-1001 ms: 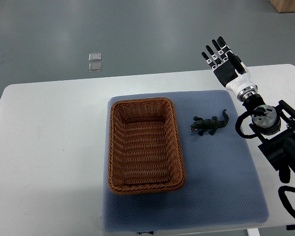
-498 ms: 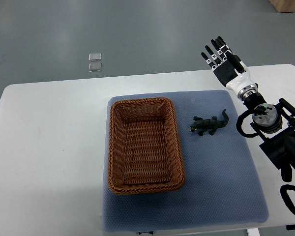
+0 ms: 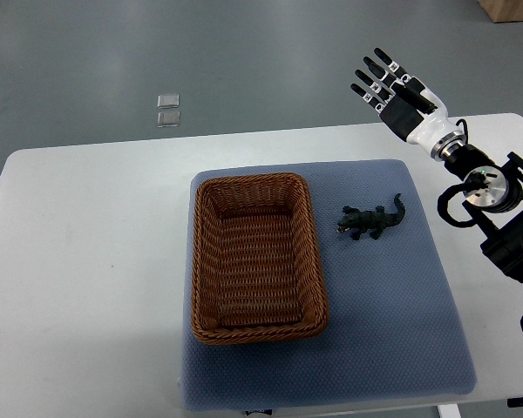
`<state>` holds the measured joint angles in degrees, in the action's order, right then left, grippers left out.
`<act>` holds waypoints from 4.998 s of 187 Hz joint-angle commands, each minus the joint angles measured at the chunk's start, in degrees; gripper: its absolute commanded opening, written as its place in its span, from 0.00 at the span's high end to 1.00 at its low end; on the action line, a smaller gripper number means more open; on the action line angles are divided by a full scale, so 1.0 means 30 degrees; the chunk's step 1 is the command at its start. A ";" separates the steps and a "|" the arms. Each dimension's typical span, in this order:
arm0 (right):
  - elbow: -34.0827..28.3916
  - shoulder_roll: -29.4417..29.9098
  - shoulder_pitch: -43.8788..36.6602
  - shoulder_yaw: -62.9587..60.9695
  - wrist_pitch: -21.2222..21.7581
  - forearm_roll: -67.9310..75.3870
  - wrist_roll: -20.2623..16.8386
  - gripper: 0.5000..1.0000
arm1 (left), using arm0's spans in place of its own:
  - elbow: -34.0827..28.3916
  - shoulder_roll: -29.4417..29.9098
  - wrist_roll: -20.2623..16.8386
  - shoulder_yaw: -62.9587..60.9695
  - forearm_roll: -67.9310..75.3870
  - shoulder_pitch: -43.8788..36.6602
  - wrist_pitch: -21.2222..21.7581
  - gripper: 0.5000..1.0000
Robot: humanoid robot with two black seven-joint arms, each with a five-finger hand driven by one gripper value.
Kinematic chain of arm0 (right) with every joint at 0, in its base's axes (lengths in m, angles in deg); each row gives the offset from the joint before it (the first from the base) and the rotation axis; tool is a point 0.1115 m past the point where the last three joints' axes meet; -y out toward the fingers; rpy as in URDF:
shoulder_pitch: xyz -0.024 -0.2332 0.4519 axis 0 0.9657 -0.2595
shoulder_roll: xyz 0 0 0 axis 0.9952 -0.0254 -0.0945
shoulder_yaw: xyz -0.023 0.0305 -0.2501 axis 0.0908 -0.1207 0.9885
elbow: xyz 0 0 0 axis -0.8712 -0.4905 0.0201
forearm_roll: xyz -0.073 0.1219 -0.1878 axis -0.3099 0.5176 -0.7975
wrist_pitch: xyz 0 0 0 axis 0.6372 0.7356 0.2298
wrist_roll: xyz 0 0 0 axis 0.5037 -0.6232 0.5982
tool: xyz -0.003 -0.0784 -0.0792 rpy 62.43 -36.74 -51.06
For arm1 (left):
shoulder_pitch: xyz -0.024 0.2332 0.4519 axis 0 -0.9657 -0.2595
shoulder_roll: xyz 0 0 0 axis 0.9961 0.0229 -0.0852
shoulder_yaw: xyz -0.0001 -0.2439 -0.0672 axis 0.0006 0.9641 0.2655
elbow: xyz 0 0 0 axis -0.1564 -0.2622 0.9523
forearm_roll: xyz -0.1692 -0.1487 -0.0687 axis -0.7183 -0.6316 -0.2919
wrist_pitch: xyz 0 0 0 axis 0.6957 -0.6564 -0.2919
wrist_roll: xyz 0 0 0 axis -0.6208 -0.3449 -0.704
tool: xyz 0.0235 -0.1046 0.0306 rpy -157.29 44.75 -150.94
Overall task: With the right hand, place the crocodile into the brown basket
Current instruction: 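Swing the right hand over and lower it toward the green crocodile, then close the right hand fingers around the green toy crocodile, then lift the crocodile with the right hand and carry it over the basket, then lower the crocodile into the wicker basket and open the right hand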
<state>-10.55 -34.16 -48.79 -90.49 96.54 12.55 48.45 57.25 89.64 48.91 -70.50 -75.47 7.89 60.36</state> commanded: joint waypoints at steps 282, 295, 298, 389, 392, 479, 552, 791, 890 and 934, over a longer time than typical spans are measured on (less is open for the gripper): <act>-0.7996 -0.5171 -1.1828 2.1532 0.3785 -1.5331 -0.6238 0.14 | 0.0002 0.0000 -0.0001 -0.0029 -0.0008 0.0054 -0.0027 0.00; -0.7996 -0.5142 -1.1388 2.1591 0.3785 -1.5830 -0.6238 0.14 | 0.0002 0.0000 -0.0001 -0.0029 -0.0008 0.0054 -0.0027 0.00; -0.7937 -0.5142 -1.1242 2.1562 0.3662 -1.6063 -0.6238 0.14 | 0.0002 0.0000 -0.0001 -0.0029 -0.0008 0.0054 0.0002 0.00; -0.7292 -0.4585 -0.9718 2.1679 0.1054 -1.7910 -0.6209 0.15 | 0.0002 0.0000 -0.0001 -0.0029 -0.0008 -0.0005 -0.0027 0.00; -0.7322 -0.4585 -0.9718 2.1679 0.1054 -1.7910 -0.6209 0.15 | 0.0002 0.0000 -0.0001 -0.0029 0.0022 -0.0005 -0.0027 0.00; -0.6589 -0.4439 -0.8605 2.1708 0.0088 -1.9198 -0.5887 0.16 | 0.0002 0.0000 -0.0001 -0.0058 -0.0007 -0.0092 -0.0027 0.00; -0.6062 -0.4058 -0.8165 2.1708 -0.0352 -1.9491 -0.5564 0.34 | 0.0002 0.0000 -0.0001 -0.0117 0.0022 -0.0151 0.0002 0.00; -1.0925 -0.8833 -1.5226 2.1386 0.2197 -1.7558 -0.5477 1.00 | 0.0207 0.0000 -0.0001 -0.0175 0.0080 -0.0151 -0.0261 0.00; -1.0632 -0.3736 -1.6632 2.1708 0.0732 -1.6562 -0.5447 1.00 | 0.0060 0.0000 -0.0001 -0.0146 0.0051 -0.0151 -0.0261 0.00; -0.7850 0.0335 -1.5051 2.2645 0.0322 -1.6796 -0.5476 1.00 | 0.0060 0.0000 -0.0001 -0.0146 0.0051 -0.0151 -0.0261 0.00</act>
<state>-37.14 -37.30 -96.65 -23.43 98.05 -37.32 32.11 57.43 89.64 48.90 -70.95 -75.33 7.43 59.57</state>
